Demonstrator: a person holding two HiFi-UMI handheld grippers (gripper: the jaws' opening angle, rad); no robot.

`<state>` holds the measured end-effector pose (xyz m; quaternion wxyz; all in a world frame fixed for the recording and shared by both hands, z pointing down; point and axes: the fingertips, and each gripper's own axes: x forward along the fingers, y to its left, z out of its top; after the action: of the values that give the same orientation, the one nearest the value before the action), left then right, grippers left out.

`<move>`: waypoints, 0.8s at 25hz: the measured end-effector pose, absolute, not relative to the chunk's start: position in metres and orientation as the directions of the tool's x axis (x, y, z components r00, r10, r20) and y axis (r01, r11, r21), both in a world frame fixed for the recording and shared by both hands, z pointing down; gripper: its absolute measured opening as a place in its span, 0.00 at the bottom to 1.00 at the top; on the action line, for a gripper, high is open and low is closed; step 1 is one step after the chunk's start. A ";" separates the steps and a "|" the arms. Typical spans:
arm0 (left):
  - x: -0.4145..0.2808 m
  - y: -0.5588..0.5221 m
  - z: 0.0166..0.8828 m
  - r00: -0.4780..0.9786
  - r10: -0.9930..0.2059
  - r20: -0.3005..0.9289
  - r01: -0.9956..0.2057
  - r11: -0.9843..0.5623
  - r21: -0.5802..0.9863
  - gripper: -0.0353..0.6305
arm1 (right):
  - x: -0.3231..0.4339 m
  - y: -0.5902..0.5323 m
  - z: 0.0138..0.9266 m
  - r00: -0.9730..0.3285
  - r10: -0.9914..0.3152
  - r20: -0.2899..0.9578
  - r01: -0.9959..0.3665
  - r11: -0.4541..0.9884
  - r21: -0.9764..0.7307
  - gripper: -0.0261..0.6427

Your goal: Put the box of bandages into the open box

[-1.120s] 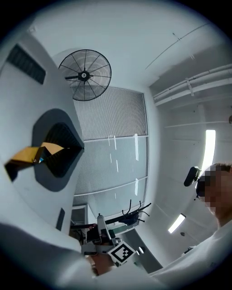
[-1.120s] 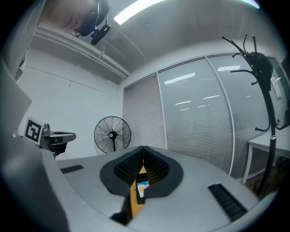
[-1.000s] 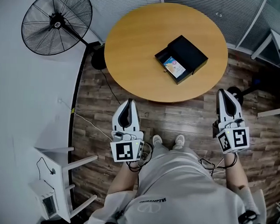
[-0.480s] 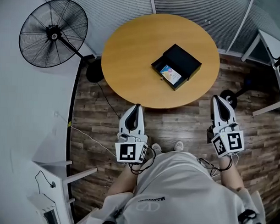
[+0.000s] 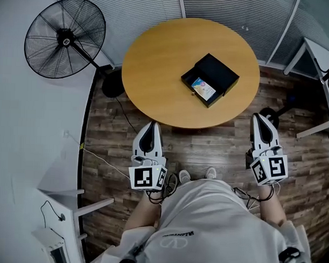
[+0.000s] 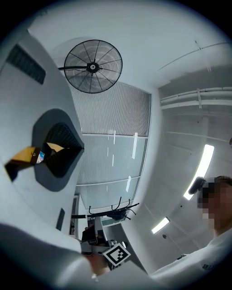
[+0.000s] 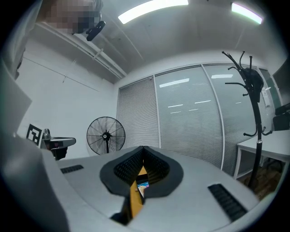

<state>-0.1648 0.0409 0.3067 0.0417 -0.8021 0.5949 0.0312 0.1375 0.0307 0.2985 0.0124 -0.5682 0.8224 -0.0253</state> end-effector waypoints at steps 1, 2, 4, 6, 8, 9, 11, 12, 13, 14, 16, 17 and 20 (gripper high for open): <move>-0.166 0.041 0.307 0.288 -0.952 -0.099 -0.958 -0.287 -0.030 0.06 | 0.138 0.031 0.299 -0.352 -0.936 0.011 -0.935 0.351 -0.055 0.07; -0.167 0.041 0.307 0.288 -0.953 -0.098 -0.958 -0.286 -0.030 0.06 | 0.138 0.031 0.299 -0.349 -0.937 0.014 -0.936 0.348 -0.055 0.07; -0.168 0.042 0.306 0.289 -0.952 -0.098 -0.957 -0.287 -0.031 0.06 | 0.138 0.030 0.299 -0.345 -0.938 0.020 -0.938 0.344 -0.052 0.07; -0.169 0.042 0.306 0.290 -0.952 -0.098 -0.957 -0.288 -0.032 0.06 | 0.137 0.030 0.300 -0.346 -0.938 0.027 -0.938 0.344 -0.046 0.06; -0.169 0.042 0.307 0.292 -0.952 -0.097 -0.957 -0.290 -0.033 0.06 | 0.136 0.030 0.301 -0.347 -0.937 0.035 -0.937 0.346 -0.041 0.07; -0.169 0.042 0.307 0.292 -0.952 -0.096 -0.956 -0.290 -0.032 0.06 | 0.136 0.030 0.302 -0.347 -0.937 0.038 -0.937 0.346 -0.041 0.06; -0.168 0.041 0.308 0.294 -0.951 -0.095 -0.956 -0.293 -0.030 0.06 | 0.137 0.031 0.303 -0.346 -0.937 0.040 -0.938 0.345 -0.042 0.06; -0.167 0.040 0.308 0.296 -0.950 -0.094 -0.955 -0.295 -0.029 0.06 | 0.137 0.031 0.304 -0.345 -0.938 0.042 -0.938 0.343 -0.042 0.06; -0.166 0.040 0.309 0.298 -0.950 -0.094 -0.955 -0.297 -0.028 0.06 | 0.138 0.031 0.304 -0.344 -0.938 0.043 -0.939 0.342 -0.043 0.06; -0.165 0.040 0.309 0.300 -0.949 -0.093 -0.954 -0.299 -0.027 0.06 | 0.138 0.031 0.303 -0.344 -0.938 0.043 -0.939 0.342 -0.043 0.06; -0.164 0.040 0.310 0.303 -0.948 -0.093 -0.953 -0.302 -0.026 0.06 | 0.139 0.031 0.303 -0.344 -0.938 0.042 -0.939 0.342 -0.044 0.06; -0.163 0.040 0.310 0.304 -0.948 -0.093 -0.953 -0.303 -0.027 0.06 | 0.139 0.031 0.303 -0.344 -0.938 0.042 -0.939 0.342 -0.044 0.06; -0.163 0.040 0.309 0.307 -0.947 -0.095 -0.952 -0.305 -0.028 0.06 | 0.139 0.032 0.305 -0.345 -0.937 0.043 -0.938 0.344 -0.043 0.06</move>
<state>-0.1631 0.0402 0.3095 0.0391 -0.8073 0.5881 0.0303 0.1388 0.0318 0.3051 -0.0055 -0.5721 0.8196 -0.0301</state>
